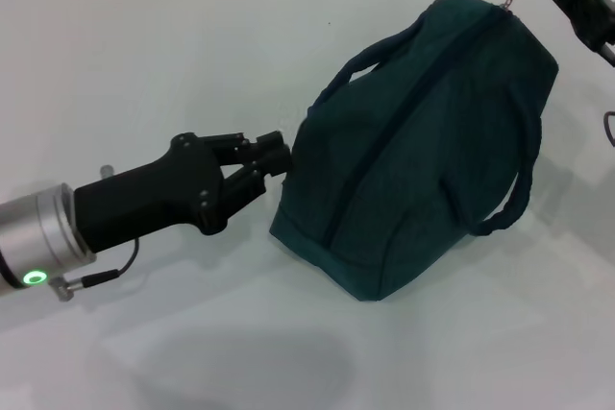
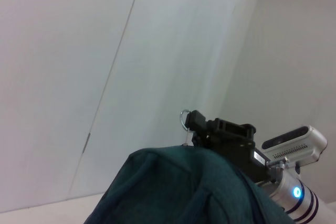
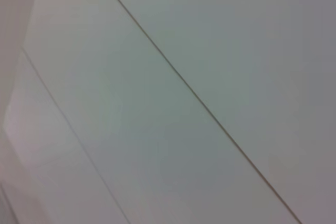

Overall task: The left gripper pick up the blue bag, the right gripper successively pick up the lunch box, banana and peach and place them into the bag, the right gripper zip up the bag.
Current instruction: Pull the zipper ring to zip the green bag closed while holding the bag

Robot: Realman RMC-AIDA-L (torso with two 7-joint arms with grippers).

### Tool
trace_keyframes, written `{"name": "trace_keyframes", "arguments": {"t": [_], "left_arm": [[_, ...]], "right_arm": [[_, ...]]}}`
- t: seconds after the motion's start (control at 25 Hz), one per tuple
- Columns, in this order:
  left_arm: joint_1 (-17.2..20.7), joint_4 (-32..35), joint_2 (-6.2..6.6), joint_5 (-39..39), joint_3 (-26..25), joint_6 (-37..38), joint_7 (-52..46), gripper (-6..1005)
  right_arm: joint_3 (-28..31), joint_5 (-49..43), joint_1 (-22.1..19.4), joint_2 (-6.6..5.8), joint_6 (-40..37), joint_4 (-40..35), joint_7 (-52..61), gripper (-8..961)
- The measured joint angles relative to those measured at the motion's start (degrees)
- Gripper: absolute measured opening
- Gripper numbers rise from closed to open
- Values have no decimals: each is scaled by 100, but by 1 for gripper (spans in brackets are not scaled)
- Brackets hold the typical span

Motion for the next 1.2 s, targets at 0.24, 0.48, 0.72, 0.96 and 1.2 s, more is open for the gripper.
{"name": "trace_keyframes", "arguments": {"t": [0.24,0.48,0.72,0.96,1.2], "left_arm": [[-29,178,31,-289,-35,68,-126,159],[-186,1299,0,-444,-3,48,-1079,221],[-605,3044,-20,322,203,-309,-2636,518],[-778,5403,-37,1587,1642,-1291,-4754,754],[-735,7122,-41,3091,3369,-2328,-6502,872]], "right_arm": [[-1,-4,-4,1,92,16,22,5],[-20,-8,-13,1,162,27,25,5],[-3,-12,-21,1,219,84,28,5],[-1,-13,-27,1,300,90,30,5],[-1,-13,-26,1,309,95,27,5]]}}
